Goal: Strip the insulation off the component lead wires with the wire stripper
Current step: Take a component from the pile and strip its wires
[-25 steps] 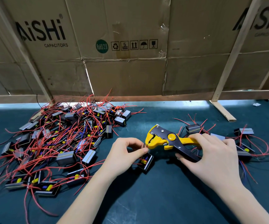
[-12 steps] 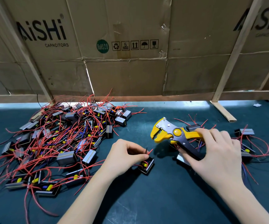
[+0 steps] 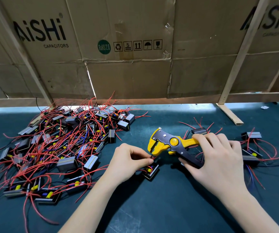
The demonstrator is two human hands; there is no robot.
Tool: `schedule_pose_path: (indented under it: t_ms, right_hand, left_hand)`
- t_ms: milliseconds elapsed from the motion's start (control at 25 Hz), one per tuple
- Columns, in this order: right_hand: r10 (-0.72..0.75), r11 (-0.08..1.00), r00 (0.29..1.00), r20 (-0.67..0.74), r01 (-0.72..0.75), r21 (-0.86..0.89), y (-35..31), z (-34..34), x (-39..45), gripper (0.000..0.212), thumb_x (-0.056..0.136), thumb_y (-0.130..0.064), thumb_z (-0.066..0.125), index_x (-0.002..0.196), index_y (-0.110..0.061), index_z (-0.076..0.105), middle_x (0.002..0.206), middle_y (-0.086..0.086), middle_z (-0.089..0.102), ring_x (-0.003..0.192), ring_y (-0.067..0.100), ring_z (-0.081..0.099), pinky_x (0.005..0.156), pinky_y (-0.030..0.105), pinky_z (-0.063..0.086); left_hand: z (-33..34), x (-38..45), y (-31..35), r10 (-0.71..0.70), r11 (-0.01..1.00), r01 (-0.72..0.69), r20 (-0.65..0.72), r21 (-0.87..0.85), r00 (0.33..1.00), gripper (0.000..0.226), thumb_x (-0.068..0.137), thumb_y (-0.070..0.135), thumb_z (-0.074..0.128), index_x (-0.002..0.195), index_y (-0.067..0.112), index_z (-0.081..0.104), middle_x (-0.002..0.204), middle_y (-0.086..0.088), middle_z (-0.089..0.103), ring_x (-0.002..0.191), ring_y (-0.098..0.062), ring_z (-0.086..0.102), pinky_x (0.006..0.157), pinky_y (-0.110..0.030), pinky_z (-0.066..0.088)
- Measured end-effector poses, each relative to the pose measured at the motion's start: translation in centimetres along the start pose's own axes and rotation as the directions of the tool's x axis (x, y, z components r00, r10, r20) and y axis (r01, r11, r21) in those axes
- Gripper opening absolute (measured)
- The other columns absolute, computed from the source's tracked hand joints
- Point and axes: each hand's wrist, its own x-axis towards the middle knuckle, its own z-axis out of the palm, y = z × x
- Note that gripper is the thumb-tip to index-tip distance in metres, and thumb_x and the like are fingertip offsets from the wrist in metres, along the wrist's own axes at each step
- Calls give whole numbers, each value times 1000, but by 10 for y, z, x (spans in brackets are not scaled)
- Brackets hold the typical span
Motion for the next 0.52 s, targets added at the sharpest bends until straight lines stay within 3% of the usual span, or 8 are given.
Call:
schedule_pose_path:
  t_ms: [280,440,520]
  right_hand:
    - [-17,1000,999,-48,18,16,2,-2,1,43,63,-53,73,88,-19,69,71,-3,58,68,29,58,68,40,35]
    - [-31,999,995,-93,34,30,4,-1,1,29,62,-42,75,73,-17,67,57,0,55,51,30,48,63,38,30]
    - [-28,999,993,-111,32,33,4,0,1,29,62,-42,75,76,-16,68,59,0,57,53,30,49,63,38,31]
  left_hand:
    - [-2,1,0,13,999,-13,-5,29,1000,8,77,19,82,70,22,79,64,-1,72,55,-3,57,59,-18,43]
    - [-3,1,-1,18,1000,-18,12,11,1000,5,77,19,82,73,20,79,66,0,73,58,-3,60,62,-20,46]
    - [-2,1,-1,35,999,-35,10,29,999,5,78,22,81,73,22,79,65,1,72,58,-3,59,62,-20,45]
